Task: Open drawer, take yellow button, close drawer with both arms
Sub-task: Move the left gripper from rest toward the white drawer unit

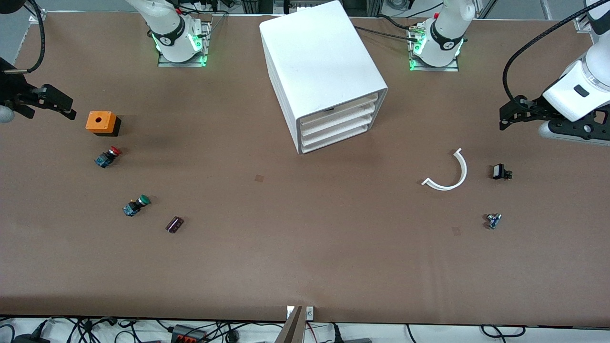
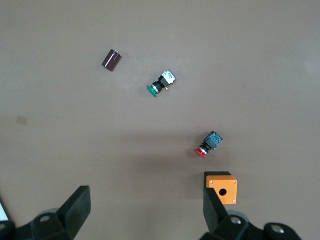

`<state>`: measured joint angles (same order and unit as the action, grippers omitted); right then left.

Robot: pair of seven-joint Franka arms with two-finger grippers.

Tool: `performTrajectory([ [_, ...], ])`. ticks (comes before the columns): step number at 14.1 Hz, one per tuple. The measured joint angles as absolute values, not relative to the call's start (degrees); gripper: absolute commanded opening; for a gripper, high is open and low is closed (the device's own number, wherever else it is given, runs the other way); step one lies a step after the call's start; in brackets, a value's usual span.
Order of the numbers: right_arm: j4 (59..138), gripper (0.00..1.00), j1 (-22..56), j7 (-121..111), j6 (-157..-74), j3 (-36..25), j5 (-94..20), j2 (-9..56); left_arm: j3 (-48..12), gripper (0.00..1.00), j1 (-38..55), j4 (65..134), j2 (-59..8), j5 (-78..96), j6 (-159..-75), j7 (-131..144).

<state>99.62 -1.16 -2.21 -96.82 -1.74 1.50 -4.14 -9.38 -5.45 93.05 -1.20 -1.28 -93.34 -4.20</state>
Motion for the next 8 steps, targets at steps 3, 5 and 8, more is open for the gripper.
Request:
performTrajectory([
  [3, 99.7, 1.0, -1.1, -2.2, -96.8, -1.7, 1.5, -4.1, -9.4, 1.0, -5.5, 93.0, -1.2, -1.3, -93.1, -4.1],
  [5, 99.7, 1.0, -1.1, -2.2, -96.8, -1.6, 1.5, -4.1, -9.4, 1.0, -5.5, 93.0, -1.2, -1.3, -93.0, -4.1],
  [8, 99.7, 1.0, -1.1, -2.2, -96.8, -1.6, 1.5, -4.0, -9.4, 1.0, -5.4, 93.1, -1.2, -1.3, -92.5, -3.9],
])
